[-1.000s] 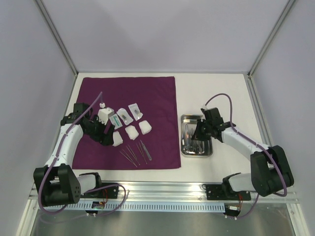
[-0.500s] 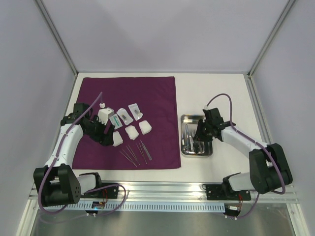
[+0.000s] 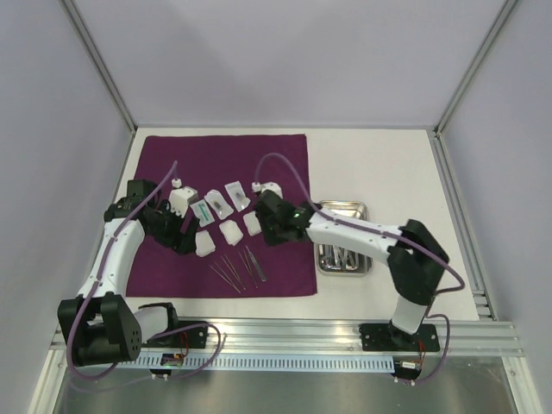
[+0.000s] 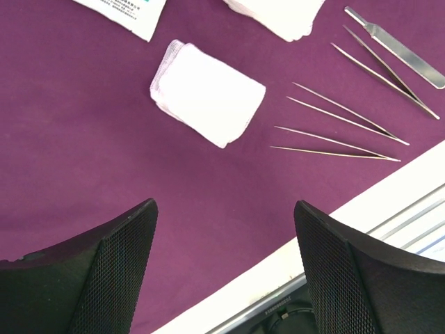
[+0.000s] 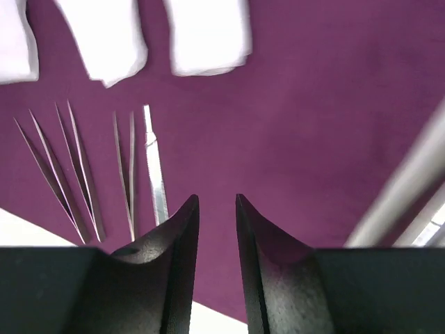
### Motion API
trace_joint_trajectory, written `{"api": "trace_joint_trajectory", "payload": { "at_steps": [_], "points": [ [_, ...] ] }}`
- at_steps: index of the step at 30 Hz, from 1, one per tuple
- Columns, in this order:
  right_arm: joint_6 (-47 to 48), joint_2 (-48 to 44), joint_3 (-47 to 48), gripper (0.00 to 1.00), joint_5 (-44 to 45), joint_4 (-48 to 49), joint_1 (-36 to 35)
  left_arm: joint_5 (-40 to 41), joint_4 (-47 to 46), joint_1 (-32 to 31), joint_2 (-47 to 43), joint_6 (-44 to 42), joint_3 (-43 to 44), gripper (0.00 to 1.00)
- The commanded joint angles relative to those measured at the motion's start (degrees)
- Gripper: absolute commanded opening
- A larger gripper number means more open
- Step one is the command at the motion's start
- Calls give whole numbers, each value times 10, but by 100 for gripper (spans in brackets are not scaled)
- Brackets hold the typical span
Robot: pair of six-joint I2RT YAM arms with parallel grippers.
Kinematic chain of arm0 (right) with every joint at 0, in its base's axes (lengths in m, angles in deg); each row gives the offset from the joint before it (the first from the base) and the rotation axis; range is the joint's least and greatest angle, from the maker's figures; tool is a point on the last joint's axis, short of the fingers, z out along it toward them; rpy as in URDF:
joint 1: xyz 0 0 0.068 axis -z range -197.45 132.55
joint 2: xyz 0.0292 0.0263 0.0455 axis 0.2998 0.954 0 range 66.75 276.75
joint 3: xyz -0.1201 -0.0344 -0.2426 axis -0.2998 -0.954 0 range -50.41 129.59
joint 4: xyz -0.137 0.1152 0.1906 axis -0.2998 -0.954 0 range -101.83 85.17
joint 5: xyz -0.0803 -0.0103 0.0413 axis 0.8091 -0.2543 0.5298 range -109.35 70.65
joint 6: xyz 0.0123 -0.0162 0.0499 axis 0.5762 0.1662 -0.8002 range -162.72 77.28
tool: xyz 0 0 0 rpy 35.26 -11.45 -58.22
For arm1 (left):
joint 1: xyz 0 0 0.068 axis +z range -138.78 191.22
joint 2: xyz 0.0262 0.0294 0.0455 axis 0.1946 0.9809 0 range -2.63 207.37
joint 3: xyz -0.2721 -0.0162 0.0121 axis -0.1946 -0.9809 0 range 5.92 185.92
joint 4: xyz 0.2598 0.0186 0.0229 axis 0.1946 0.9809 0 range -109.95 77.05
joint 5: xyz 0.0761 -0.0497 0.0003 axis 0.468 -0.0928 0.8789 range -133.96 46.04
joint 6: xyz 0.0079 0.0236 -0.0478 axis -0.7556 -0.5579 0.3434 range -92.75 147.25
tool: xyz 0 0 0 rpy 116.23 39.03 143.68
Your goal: Prepare the surgical pack
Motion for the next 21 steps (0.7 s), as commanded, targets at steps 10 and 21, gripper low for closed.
{"api": "trace_joint_trajectory", "payload": {
  "at_steps": [10,21],
  "points": [
    [30,218,174,29,-23,-54,-82,22,-11,-1,-10,11,6,89],
    [21,262,169,29,-50,-50,-95,21,-16,0,-1,10,4,89]
  ]
}}
